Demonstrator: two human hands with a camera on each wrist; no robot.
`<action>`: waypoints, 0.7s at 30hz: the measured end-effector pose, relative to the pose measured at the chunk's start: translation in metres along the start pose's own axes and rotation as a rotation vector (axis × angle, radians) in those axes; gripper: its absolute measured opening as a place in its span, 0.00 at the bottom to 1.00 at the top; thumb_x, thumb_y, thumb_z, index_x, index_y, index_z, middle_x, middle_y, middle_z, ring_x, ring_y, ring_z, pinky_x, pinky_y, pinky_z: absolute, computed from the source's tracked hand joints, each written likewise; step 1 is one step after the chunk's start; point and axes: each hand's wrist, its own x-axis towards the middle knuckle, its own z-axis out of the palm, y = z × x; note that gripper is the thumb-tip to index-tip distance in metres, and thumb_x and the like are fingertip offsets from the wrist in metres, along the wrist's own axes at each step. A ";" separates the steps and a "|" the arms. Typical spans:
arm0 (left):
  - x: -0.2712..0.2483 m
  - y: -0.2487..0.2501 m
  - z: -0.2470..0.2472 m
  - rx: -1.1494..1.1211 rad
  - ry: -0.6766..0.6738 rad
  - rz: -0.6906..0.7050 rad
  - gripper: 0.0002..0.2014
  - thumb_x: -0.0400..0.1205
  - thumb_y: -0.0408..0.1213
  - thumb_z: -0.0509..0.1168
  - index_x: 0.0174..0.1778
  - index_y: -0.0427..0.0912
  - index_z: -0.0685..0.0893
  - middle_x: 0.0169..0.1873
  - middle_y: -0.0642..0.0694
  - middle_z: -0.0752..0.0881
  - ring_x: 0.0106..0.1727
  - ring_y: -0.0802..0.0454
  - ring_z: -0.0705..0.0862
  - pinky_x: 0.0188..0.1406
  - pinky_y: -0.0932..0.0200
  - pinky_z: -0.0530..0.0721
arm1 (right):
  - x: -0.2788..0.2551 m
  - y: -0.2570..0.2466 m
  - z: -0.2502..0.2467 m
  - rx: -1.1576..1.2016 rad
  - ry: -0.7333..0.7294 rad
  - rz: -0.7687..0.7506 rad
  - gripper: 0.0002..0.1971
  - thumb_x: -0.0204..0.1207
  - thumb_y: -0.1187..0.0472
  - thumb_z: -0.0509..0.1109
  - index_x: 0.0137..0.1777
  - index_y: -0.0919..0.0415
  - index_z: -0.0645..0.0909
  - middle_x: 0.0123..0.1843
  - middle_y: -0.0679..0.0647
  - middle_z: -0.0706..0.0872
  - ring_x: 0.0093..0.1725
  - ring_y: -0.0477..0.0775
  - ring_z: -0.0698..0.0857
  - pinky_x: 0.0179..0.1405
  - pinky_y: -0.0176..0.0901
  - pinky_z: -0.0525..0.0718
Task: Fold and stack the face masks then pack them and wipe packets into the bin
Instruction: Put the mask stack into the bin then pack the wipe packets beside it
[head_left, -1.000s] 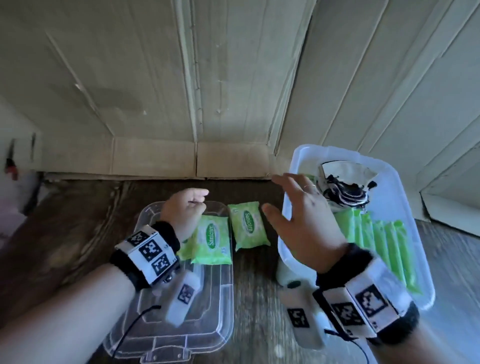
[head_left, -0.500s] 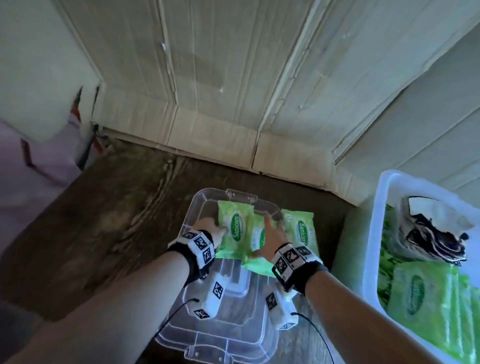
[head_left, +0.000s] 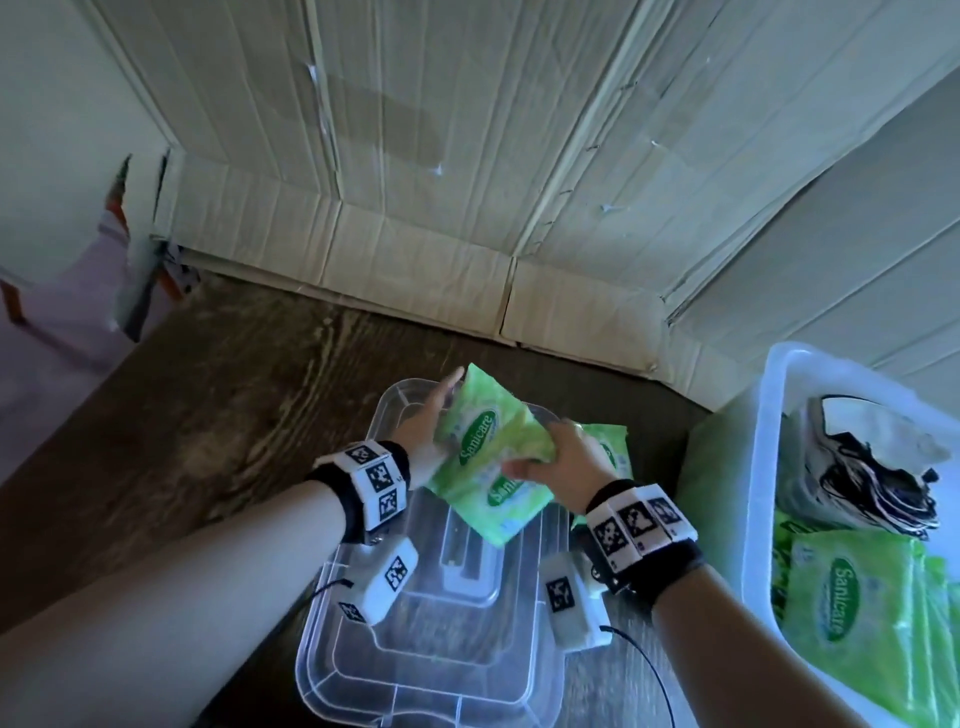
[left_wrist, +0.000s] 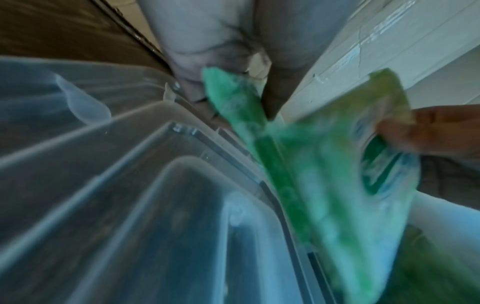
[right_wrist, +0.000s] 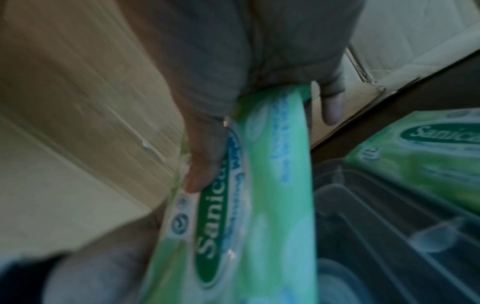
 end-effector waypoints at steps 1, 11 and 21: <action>-0.002 0.002 -0.004 -0.090 -0.010 0.049 0.34 0.76 0.20 0.64 0.76 0.50 0.66 0.52 0.48 0.81 0.55 0.43 0.83 0.55 0.46 0.85 | 0.000 -0.004 -0.004 0.068 0.000 -0.033 0.21 0.67 0.49 0.77 0.57 0.55 0.79 0.57 0.54 0.75 0.61 0.59 0.79 0.60 0.49 0.78; -0.014 0.009 -0.015 -0.131 -0.187 -0.040 0.09 0.74 0.33 0.73 0.49 0.38 0.85 0.45 0.40 0.89 0.48 0.41 0.87 0.55 0.49 0.85 | 0.027 0.002 0.017 0.265 0.205 0.019 0.26 0.75 0.48 0.69 0.66 0.64 0.69 0.63 0.58 0.72 0.62 0.55 0.73 0.57 0.38 0.70; -0.020 -0.010 -0.016 -0.058 0.058 0.124 0.39 0.75 0.25 0.71 0.79 0.48 0.61 0.69 0.52 0.68 0.71 0.53 0.70 0.74 0.54 0.69 | 0.043 0.089 0.020 0.097 0.263 0.668 0.48 0.67 0.53 0.77 0.79 0.61 0.49 0.73 0.67 0.68 0.71 0.68 0.71 0.70 0.60 0.71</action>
